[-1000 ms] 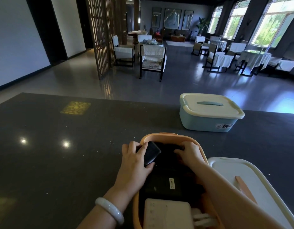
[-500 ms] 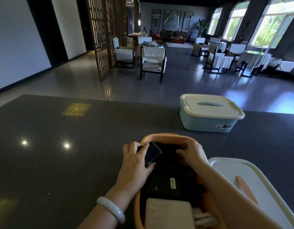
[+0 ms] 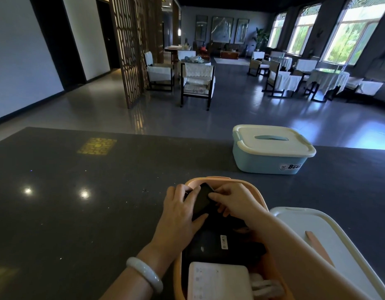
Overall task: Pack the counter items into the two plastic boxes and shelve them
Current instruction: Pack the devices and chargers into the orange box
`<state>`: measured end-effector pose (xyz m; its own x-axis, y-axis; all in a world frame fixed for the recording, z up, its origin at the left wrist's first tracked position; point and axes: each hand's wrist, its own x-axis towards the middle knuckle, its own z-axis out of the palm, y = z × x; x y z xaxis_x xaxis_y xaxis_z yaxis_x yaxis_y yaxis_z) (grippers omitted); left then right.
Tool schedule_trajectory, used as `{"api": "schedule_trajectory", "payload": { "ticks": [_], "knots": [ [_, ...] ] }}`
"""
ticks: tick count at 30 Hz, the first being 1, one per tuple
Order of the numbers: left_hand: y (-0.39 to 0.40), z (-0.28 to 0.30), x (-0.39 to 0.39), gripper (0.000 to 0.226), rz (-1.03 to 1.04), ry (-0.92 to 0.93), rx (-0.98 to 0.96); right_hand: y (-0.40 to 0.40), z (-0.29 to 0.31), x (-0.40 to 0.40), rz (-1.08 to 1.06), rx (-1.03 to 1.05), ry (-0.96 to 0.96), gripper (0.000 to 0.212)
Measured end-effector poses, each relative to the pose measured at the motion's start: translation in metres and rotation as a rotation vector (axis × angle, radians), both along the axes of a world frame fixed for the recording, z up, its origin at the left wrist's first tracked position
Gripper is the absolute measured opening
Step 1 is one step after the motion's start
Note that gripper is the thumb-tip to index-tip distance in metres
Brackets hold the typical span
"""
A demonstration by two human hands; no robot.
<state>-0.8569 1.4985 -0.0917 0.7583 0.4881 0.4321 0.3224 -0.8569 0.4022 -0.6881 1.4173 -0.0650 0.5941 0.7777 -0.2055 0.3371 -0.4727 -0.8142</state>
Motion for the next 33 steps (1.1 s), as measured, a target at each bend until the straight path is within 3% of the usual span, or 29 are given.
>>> {"api": "schedule_trajectory", "payload": {
  "ticks": [5, 8, 17, 23, 33],
  "knots": [
    [0.003, -0.004, 0.001, 0.067, -0.030, -0.025, -0.057, -0.001, -0.006, 0.001, -0.084, 0.114, 0.252, 0.023],
    [0.006, -0.005, 0.003, 0.076, -0.060, 0.031, -0.045, -0.007, -0.002, 0.006, -0.133, 0.203, 0.263, 0.017],
    [0.012, -0.014, 0.011, 0.076, -0.007, 0.201, -0.218, -0.040, 0.027, 0.041, -0.196, 0.284, 0.057, 0.020],
    [0.014, -0.014, 0.014, 0.078, 0.001, 0.253, -0.335, -0.042, 0.029, 0.059, -0.224, 0.102, -0.218, 0.021],
    [0.014, -0.016, 0.010, 0.081, -0.061, 0.135, -0.461, -0.024, 0.003, 0.054, -0.155, -0.165, -0.619, 0.018]
  ]
}}
